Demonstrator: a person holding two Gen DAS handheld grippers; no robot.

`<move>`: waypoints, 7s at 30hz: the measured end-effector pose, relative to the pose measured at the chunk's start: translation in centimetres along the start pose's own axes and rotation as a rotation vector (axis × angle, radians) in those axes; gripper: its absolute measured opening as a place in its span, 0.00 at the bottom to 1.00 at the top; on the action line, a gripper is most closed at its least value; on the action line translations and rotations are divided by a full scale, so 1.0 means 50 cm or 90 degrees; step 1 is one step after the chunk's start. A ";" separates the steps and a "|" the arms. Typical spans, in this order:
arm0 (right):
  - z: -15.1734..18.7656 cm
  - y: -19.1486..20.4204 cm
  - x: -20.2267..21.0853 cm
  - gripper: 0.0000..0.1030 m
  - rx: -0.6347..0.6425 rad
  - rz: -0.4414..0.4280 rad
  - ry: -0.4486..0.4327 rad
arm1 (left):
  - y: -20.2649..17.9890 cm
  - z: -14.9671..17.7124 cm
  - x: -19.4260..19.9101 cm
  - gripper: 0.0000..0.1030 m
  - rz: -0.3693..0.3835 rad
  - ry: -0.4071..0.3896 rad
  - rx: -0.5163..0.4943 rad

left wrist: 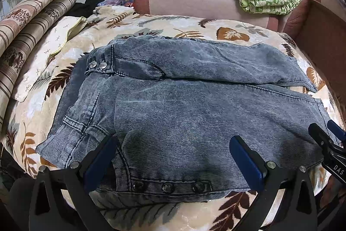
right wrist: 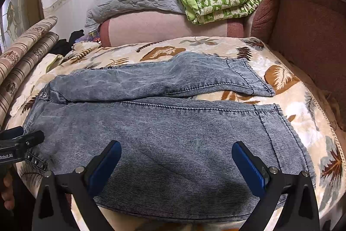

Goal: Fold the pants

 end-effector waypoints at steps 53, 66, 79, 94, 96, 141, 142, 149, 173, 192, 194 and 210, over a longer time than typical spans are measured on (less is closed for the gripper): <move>0.092 -0.394 0.025 0.15 -0.251 0.078 0.227 | 0.350 0.019 -0.028 0.24 -0.096 0.082 0.276; 0.054 -0.416 0.065 0.56 -0.157 0.151 0.216 | 0.380 0.073 0.035 0.66 -0.146 0.077 0.246; -0.067 -0.392 -0.151 0.49 -0.186 0.072 0.213 | 0.325 0.033 -0.110 0.84 -0.115 0.135 0.154; -0.180 -0.443 -0.231 0.92 -0.210 0.116 0.170 | 0.355 -0.187 -0.121 0.85 -0.110 0.044 0.173; -0.148 -0.430 -0.290 0.60 -0.182 0.106 0.228 | 0.361 -0.173 -0.136 0.85 -0.103 0.059 0.203; -0.290 -0.395 -0.488 0.68 -0.152 0.047 0.217 | 0.367 -0.362 -0.452 0.64 0.009 0.138 0.255; -0.275 -0.388 -0.503 0.64 -0.142 0.047 0.238 | 0.362 -0.363 -0.453 0.42 -0.015 0.140 0.219; -0.316 -0.356 -0.467 0.15 -0.110 0.044 0.204 | 0.367 -0.398 -0.393 0.11 0.002 0.090 0.210; 0.062 -0.394 0.057 0.65 -0.267 -0.020 0.178 | 0.466 -0.057 0.084 0.19 0.054 0.045 0.242; -0.078 -0.359 -0.104 0.04 -0.092 0.128 0.233 | 0.310 0.020 -0.032 0.71 -0.037 0.064 0.086; -0.125 -0.341 -0.080 0.04 -0.039 0.156 0.190 | 0.320 0.024 -0.035 0.77 -0.037 0.065 0.092; -0.137 -0.350 -0.020 0.12 -0.122 0.107 0.126 | 0.261 -0.083 0.072 0.78 -0.004 -0.064 0.083</move>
Point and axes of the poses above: each gripper's, at about its wrist camera, not at the fingertips, and x roughly against the way its jaws point, y to its left, z to its underside, the point moved 10 cm from there along -x, roughly the way its jaws point, and after that the axes turned 4 degrees about -y, right-handed, at the moved point
